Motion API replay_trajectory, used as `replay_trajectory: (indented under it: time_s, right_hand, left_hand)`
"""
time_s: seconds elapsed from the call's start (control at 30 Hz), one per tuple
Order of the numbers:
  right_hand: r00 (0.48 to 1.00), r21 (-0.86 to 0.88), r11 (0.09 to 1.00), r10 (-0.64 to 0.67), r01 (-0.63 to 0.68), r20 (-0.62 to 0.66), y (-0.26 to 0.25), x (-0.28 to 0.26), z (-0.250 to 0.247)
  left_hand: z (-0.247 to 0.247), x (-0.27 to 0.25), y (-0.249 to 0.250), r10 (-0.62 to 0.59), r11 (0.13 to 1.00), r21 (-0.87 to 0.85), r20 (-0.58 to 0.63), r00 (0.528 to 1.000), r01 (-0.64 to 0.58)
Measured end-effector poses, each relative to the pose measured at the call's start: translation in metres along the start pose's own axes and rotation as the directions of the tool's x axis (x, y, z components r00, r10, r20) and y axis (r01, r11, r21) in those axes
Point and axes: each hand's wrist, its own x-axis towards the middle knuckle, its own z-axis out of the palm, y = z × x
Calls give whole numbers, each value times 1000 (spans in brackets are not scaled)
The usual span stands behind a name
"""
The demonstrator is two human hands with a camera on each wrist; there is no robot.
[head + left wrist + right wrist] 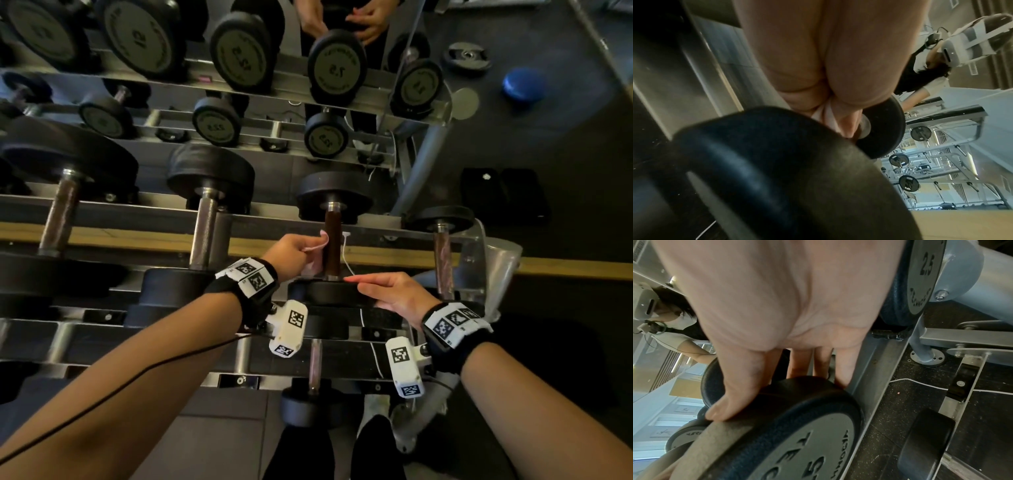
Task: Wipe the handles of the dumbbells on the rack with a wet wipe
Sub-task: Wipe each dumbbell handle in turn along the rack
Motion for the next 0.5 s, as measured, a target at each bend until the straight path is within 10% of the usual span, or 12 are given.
replay_trajectory:
  time_s: [0.33,0.5]
  right_hand:
    - [1000,-26,1000,-14,14,-17,-2,-5,6]
    - [998,-212,977,-37,28,-41,-10,-9,7]
  left_hand:
    - [-8,-23,13,-112,896,442,156,981,32]
    - [1,-44,26,-22,992,124,37,999,17]
